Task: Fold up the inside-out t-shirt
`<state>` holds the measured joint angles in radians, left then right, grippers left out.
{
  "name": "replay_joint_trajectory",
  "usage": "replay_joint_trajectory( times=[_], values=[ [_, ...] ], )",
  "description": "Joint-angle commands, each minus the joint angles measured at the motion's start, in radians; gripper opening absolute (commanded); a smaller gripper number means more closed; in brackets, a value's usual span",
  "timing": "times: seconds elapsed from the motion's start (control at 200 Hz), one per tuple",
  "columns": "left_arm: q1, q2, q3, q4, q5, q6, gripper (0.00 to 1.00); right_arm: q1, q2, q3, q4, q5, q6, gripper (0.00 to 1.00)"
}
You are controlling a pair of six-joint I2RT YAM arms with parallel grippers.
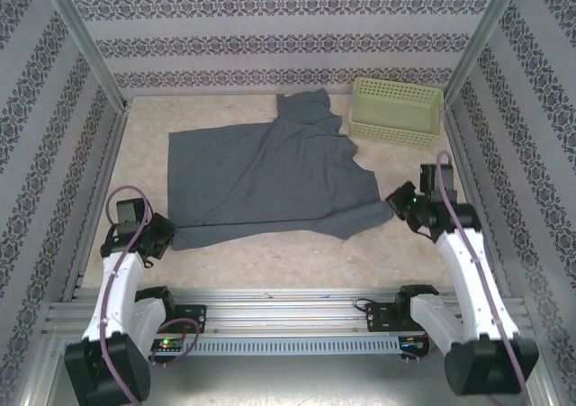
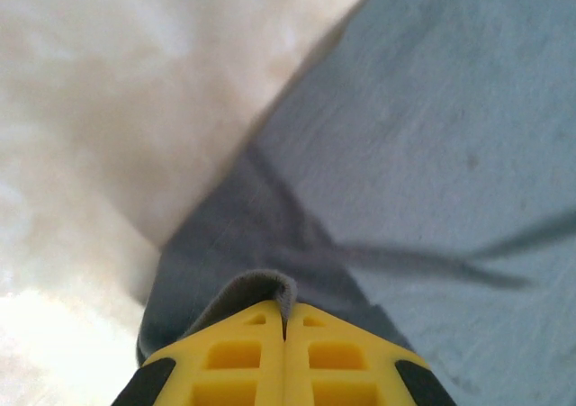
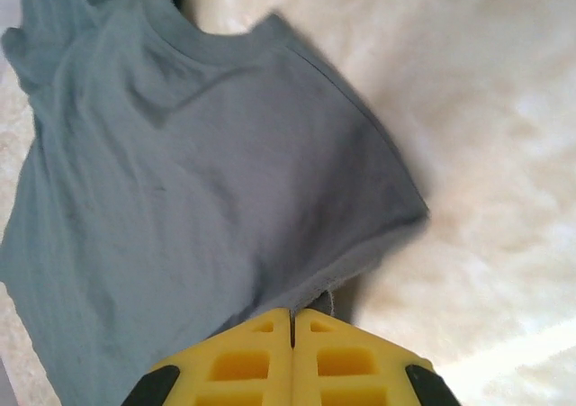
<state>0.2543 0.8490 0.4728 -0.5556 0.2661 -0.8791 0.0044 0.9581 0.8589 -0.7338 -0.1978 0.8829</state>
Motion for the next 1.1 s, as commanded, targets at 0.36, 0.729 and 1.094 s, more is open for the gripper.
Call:
replay_joint_trajectory(
  times=[0.36,0.729,1.094],
  values=[
    [-0.009,0.309,0.179,0.221,-0.072,0.109,0.01,0.099,0.429,0.337,0.175,0.102,-0.098,0.0],
    [-0.009,0.498,0.282,0.234,-0.059,0.153,0.16,0.126,0.652,0.52,0.189,0.101,-0.142,0.0],
    [-0.028,0.418,0.392,0.098,-0.122,0.18,0.61,0.154,0.754,0.724,0.009,0.125,-0.298,0.62]
  ],
)
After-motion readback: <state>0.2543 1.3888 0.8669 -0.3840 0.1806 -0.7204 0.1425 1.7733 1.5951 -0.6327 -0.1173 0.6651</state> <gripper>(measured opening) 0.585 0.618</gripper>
